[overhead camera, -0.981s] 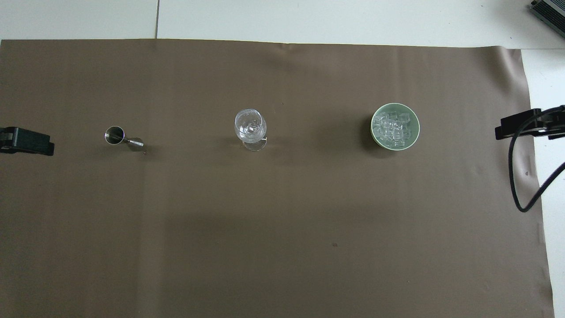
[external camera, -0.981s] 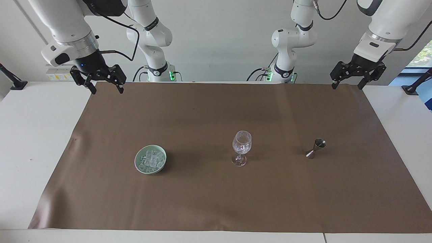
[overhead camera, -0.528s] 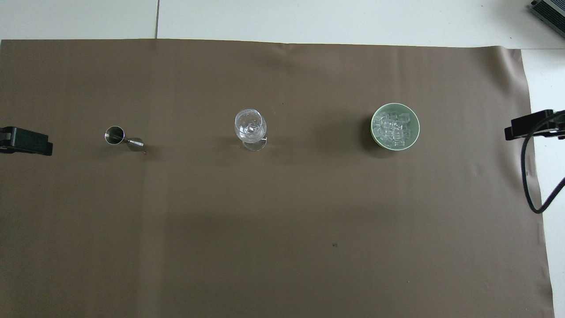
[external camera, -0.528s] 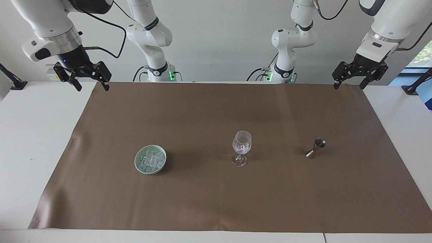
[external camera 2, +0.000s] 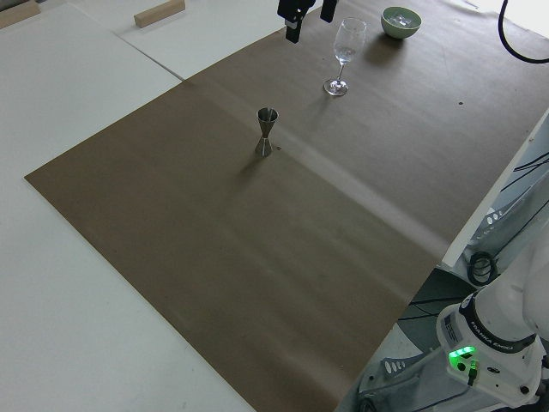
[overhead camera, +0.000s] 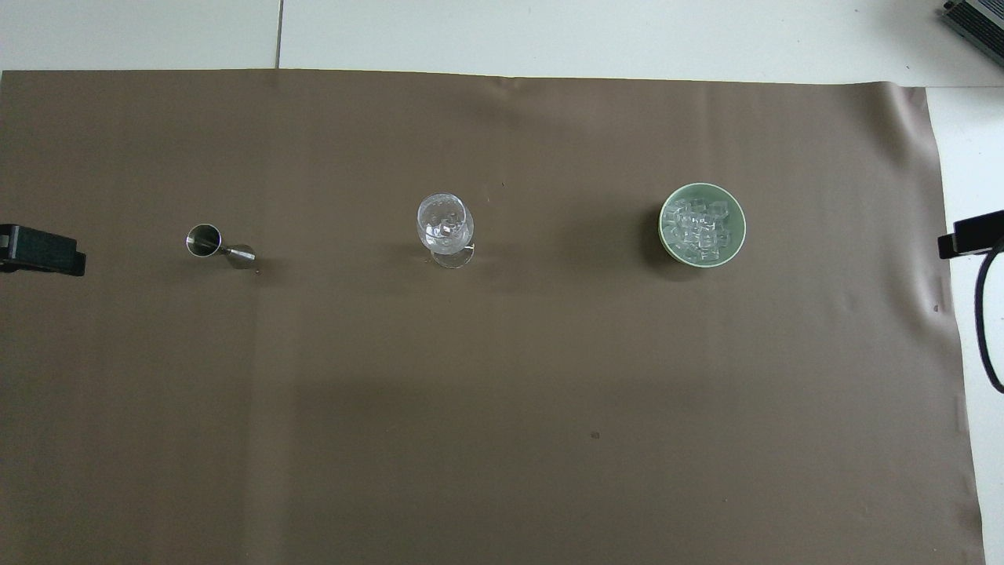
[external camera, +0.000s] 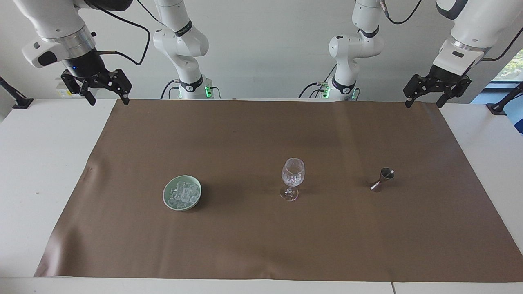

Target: Pour wine and add ice with both arms

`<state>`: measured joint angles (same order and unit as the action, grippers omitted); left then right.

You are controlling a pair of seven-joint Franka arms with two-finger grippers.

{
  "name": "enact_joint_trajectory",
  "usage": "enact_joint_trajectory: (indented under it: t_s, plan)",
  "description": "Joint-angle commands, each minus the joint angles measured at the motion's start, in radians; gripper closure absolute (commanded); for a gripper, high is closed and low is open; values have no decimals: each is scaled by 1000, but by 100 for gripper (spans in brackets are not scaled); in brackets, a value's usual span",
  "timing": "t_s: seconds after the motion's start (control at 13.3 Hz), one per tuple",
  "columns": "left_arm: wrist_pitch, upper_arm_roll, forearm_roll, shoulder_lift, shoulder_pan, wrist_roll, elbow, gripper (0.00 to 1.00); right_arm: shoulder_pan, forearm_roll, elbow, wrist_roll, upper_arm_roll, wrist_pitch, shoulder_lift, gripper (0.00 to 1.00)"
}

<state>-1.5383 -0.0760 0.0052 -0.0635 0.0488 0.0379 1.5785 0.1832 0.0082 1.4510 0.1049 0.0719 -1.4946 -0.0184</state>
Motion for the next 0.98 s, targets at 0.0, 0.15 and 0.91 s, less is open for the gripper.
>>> enact_joint_trajectory:
  t_s: [0.0, 0.15, 0.91]
  plan:
    - [12, -4, 12, -10, 10, 5, 0, 0, 1, -2, 19, 7, -18, -7, 17, 0]
    - [12, -4, 12, -10, 10, 5, 0, 0, -1, -2, 23, 9, -24, -4, 18, 0]
    - [12, -4, 12, -10, 10, 5, 0, 0, -16, 3, 23, 9, -23, -6, 20, 0]
